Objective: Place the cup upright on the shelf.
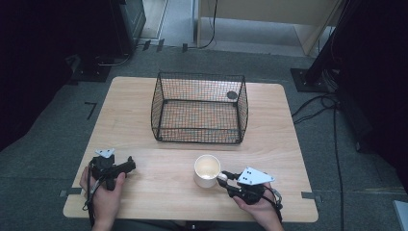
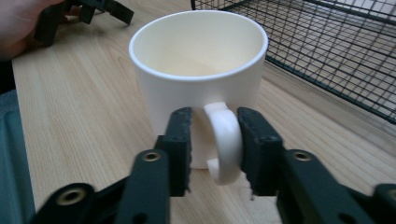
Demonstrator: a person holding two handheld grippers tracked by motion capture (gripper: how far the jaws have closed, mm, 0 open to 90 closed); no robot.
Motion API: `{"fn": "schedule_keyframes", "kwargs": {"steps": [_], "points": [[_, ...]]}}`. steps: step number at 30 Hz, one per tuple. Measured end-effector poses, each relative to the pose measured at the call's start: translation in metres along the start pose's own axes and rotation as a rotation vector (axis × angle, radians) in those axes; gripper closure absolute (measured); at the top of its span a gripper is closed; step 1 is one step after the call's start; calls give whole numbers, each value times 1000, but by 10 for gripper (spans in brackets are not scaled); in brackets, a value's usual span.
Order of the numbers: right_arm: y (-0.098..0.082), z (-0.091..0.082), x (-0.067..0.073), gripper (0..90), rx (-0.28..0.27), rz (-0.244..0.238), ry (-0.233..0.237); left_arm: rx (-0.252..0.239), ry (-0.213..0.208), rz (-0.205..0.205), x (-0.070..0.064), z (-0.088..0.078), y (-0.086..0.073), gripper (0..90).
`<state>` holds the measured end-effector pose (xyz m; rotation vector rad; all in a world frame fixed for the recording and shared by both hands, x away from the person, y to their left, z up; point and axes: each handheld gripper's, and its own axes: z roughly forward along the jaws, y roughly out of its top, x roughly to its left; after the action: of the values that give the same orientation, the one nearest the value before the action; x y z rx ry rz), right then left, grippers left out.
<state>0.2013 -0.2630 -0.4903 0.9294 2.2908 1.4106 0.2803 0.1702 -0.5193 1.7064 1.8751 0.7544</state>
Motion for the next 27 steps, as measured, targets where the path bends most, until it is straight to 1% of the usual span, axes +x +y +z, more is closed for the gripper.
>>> {"fn": "schedule_keyframes", "kwargs": {"steps": [1, 3, 4, 5, 6, 8, 10, 11, 12, 13, 14, 15, 19, 20, 22, 24, 26, 27], "points": [[0, 0, 0, 706, 0, 0, 0, 0, 0, 0, 0, 0, 0, 0], [2, 2, 2, 779, 1, 1, 2, 0, 0, 0, 0, 0, 0, 0], [2, 3, 3, 798, 5, 2, 22, 0, -1, 0, 0, 0, 0, 0], [3, 4, 5, 801, 5, -11, 12, 0, -1, 0, 0, 0, 0, 0], [4, 4, 7, 803, 3, -18, -8, 0, -1, 0, 0, 0, 0, 0], [7, 5, 9, 805, -1, -28, -24, 0, -1, 0, 0, 0, 0, 0], [10, 5, 10, 805, -4, -15, -43, 0, -1, 0, 0, 0, 0, 0], [10, 5, 10, 805, -4, -15, -43, 0, -1, 0, 0, 0, 0, 0], [11, 4, 11, 806, -6, -18, -55, 0, -1, 0, 0, 0, 0, 0], [14, 3, 12, 806, -12, -20, -82, 0, -1, 0, 0, 0, 0, 0], [14, 3, 12, 806, -12, -20, -82, 0, -1, 0, 0, 0, 0, 0], [18, 1, 13, 807, -16, -13, -94, 0, -1, 0, 0, 0, 0, 0], [24, -3, 12, 807, -24, 3, -88, 0, -1, 1, 0, 0, 0, 0], [28, -5, 13, 807, -24, -3, -94, 0, -1, 0, 0, 0, 0, 0], [31, -5, 13, 807, -23, -3, -101, 0, -1, 0, 0, 0, 0, 0], [37, -8, 12, 807, -38, 9, -98, 0, -1, 0, 0, 0, 0, 0], [39, -9, 12, 807, -41, 10, -99, 0, -1, 1, 0, 0, 0, 0], [43, -10, 11, 807, -49, 8, -100, 0, -1, 0, 0, 0, 0, 0]]}}
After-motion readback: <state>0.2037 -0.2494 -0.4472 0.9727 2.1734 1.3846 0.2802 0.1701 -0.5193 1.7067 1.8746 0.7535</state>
